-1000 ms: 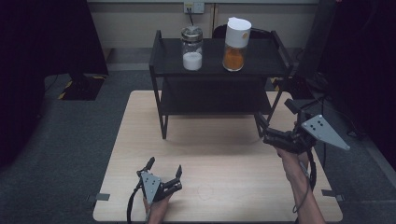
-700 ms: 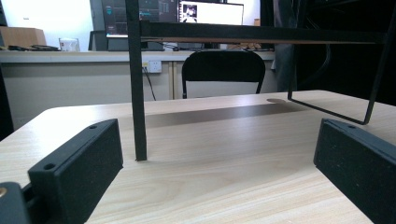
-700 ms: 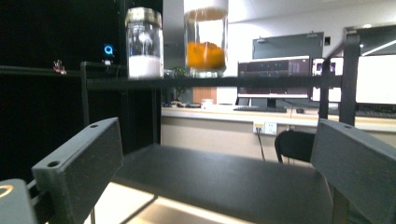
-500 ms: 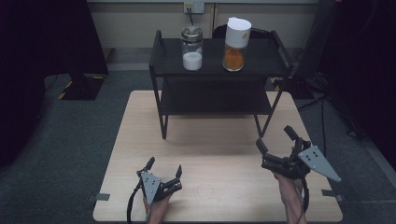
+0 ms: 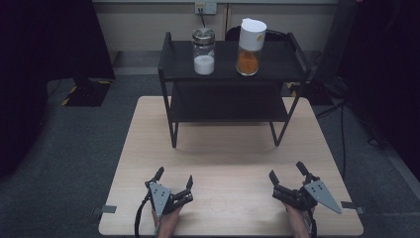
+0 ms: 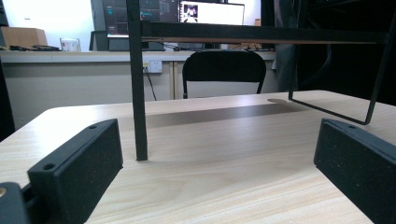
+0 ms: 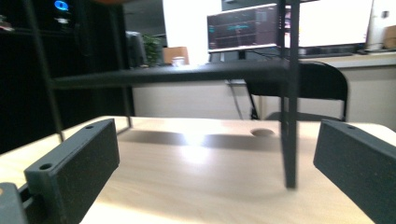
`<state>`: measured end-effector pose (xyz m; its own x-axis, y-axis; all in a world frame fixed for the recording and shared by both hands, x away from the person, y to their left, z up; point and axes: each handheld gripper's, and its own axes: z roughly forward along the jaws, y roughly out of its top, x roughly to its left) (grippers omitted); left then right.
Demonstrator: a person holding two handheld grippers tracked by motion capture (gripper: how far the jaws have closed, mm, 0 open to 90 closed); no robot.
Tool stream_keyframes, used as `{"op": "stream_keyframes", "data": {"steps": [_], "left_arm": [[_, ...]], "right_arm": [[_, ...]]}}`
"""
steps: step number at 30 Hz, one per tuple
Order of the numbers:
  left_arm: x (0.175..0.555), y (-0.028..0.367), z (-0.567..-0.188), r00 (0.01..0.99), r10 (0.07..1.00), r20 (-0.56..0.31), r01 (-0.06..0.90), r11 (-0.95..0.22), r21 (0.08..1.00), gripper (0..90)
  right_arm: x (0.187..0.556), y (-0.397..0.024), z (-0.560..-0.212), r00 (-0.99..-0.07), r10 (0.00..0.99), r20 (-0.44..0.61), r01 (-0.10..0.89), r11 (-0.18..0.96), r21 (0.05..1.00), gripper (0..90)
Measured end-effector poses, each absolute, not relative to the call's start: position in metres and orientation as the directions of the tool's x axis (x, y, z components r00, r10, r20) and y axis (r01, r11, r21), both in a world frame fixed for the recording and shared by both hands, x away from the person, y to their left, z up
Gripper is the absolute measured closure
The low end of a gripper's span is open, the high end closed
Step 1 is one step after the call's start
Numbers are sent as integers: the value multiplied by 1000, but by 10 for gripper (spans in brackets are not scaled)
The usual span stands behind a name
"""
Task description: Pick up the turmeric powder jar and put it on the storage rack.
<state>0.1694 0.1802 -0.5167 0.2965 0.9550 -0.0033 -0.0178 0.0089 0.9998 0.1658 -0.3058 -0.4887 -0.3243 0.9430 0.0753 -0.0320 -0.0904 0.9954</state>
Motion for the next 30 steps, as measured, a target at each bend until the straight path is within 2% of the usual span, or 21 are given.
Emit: {"op": "stream_keyframes", "data": {"steps": [6,17,25,30], "left_arm": [[169,179,-517,292,957,-4,-18,10,1000,6],[169,179,-517,291,957,-4,-18,10,1000,8],[169,179,-517,290,957,-4,-18,10,1000,10],[169,179,-517,291,957,-4,-18,9,1000,10]], "right_arm": [[154,-300,-508,-253,966,45,-50,-60,997,0],[152,-287,-522,-212,977,4,-71,-20,997,0],[151,-284,-523,-190,982,2,-70,-16,997,0],[155,-281,-514,-183,983,-4,-17,1,1000,0]]}}
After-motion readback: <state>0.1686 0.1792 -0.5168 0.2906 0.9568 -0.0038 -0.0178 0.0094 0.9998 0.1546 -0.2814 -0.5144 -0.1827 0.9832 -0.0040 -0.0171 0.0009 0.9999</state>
